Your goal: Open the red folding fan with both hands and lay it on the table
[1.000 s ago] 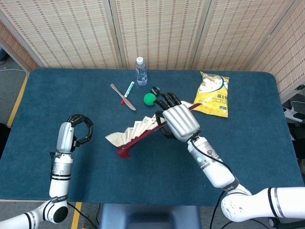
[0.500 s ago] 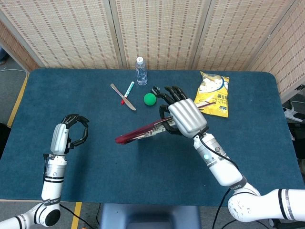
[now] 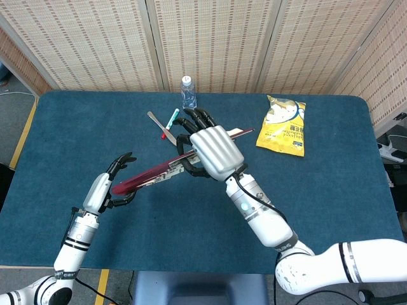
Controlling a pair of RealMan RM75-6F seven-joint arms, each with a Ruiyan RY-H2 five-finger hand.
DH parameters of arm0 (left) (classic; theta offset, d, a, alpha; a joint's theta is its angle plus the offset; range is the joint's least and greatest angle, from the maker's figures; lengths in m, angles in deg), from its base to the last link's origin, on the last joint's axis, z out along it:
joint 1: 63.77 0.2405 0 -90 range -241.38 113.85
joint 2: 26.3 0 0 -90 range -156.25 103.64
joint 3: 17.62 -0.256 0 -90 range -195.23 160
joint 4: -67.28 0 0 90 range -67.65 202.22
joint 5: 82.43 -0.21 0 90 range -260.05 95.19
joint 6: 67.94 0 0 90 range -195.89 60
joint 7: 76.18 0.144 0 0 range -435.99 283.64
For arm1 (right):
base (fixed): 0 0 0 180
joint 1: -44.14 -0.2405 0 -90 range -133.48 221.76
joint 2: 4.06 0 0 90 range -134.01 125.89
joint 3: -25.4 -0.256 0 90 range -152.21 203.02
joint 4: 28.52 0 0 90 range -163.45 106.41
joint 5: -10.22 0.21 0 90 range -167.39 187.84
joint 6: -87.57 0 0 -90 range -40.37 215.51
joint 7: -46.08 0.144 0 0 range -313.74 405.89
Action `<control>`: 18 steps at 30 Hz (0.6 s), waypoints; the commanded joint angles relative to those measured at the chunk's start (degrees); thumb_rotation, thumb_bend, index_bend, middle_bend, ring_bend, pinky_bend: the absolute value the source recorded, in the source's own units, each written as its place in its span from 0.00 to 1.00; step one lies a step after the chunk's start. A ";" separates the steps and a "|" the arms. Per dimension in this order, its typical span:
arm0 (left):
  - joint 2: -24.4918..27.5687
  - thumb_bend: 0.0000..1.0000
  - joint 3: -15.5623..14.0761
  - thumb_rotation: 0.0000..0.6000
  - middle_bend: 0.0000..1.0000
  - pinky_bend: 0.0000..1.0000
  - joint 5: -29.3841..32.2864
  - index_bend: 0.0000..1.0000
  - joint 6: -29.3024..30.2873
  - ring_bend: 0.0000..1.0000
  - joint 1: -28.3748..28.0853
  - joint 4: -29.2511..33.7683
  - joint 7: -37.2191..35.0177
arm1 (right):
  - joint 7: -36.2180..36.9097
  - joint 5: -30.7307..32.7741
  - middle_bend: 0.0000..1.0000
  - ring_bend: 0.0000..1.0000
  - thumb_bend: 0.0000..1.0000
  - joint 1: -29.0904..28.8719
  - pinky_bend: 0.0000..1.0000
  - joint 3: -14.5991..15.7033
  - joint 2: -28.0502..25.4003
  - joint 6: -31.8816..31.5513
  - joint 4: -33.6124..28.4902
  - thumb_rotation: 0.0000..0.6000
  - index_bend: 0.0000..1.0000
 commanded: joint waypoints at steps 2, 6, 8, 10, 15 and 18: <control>0.13 0.39 -0.14 1.00 0.12 0.18 0.44 0.06 -0.97 0.05 -0.50 0.34 0.57 | -0.98 1.24 0.16 0.00 0.55 -1.22 0.00 -0.80 1.62 -2.10 0.46 1.00 0.79; 1.17 0.39 -0.37 1.00 0.10 0.18 0.65 0.05 -1.38 0.03 -0.21 1.70 -0.68 | -0.79 2.44 0.16 0.00 0.55 -1.71 0.00 -1.52 2.30 -3.00 1.45 1.00 0.79; 1.70 0.39 -0.29 1.00 0.10 0.18 0.85 0.05 -1.88 0.03 -0.26 3.11 -1.73 | -0.14 3.02 0.16 0.00 0.55 -1.99 0.00 -2.10 2.89 -3.12 2.12 1.00 0.79; 2.09 0.39 -0.25 1.00 0.10 0.18 1.30 0.05 -2.71 0.03 -0.43 4.66 -2.66 | 0.30 3.33 0.16 0.00 0.55 -2.33 0.00 -2.49 3.53 -3.18 2.64 1.00 0.79; 0.87 0.38 0.59 1.00 0.11 0.18 3.10 0.05 -3.11 0.03 -1.28 6.09 -1.02 | 1.05 4.09 0.16 0.00 0.55 -3.28 0.00 -3.01 5.31 -3.05 3.18 1.00 0.79; -1.85 0.38 2.39 1.00 0.19 0.19 6.07 0.12 -1.89 0.08 -1.87 5.37 1.09 | 0.75 4.01 0.16 0.00 0.55 -3.63 0.00 -2.80 5.96 -3.42 2.99 1.00 0.79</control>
